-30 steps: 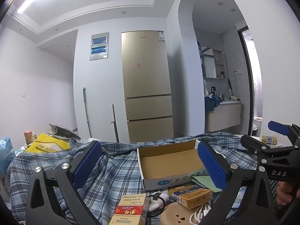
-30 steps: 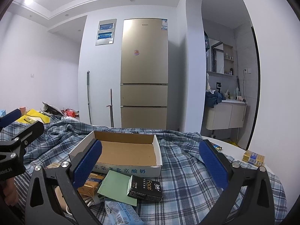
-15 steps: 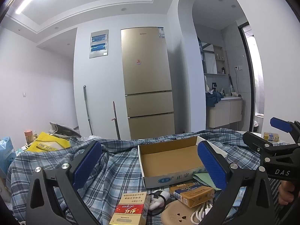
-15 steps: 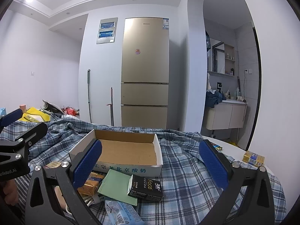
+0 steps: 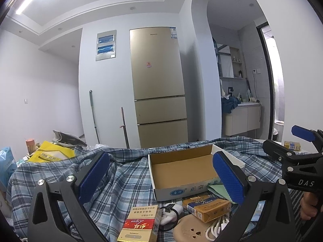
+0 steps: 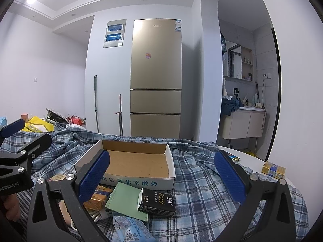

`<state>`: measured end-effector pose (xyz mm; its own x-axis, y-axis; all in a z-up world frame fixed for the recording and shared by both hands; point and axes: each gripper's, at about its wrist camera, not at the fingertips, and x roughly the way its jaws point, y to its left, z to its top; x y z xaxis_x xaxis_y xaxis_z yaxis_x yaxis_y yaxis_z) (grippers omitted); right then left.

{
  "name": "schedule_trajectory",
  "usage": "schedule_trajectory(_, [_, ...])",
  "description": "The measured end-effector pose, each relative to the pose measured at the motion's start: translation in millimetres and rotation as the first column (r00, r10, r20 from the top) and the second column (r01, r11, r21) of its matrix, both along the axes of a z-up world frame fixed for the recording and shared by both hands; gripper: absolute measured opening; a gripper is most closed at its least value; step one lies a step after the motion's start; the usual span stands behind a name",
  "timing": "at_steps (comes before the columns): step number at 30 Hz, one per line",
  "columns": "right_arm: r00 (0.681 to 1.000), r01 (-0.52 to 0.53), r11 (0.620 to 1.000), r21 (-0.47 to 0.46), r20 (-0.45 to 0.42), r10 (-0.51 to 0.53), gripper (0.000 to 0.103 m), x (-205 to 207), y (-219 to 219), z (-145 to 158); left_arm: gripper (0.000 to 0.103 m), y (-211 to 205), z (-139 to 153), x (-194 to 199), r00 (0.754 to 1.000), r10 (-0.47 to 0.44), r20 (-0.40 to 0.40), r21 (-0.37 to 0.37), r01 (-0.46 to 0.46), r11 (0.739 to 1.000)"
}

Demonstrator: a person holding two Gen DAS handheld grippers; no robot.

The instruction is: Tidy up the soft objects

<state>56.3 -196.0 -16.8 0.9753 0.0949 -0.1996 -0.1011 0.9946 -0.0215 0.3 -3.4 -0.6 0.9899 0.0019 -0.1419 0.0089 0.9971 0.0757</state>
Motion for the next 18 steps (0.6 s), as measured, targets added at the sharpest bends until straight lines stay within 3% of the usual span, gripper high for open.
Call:
schedule_trajectory(11, [1.0, 0.0, 1.0, 0.0, -0.006, 0.0, 0.103, 1.4, 1.1, -0.8, 0.103, -0.8, 1.3, -5.3, 0.999, -0.015, 0.03, 0.007, 0.015, 1.0])
schedule_trajectory(18, [1.0, -0.001, 1.0, 0.005, -0.01, 0.002, 0.103, 1.7, 1.9, -0.9, 0.103, -2.5, 0.7, -1.1, 0.999, -0.035, 0.002, 0.007, 0.035, 0.999])
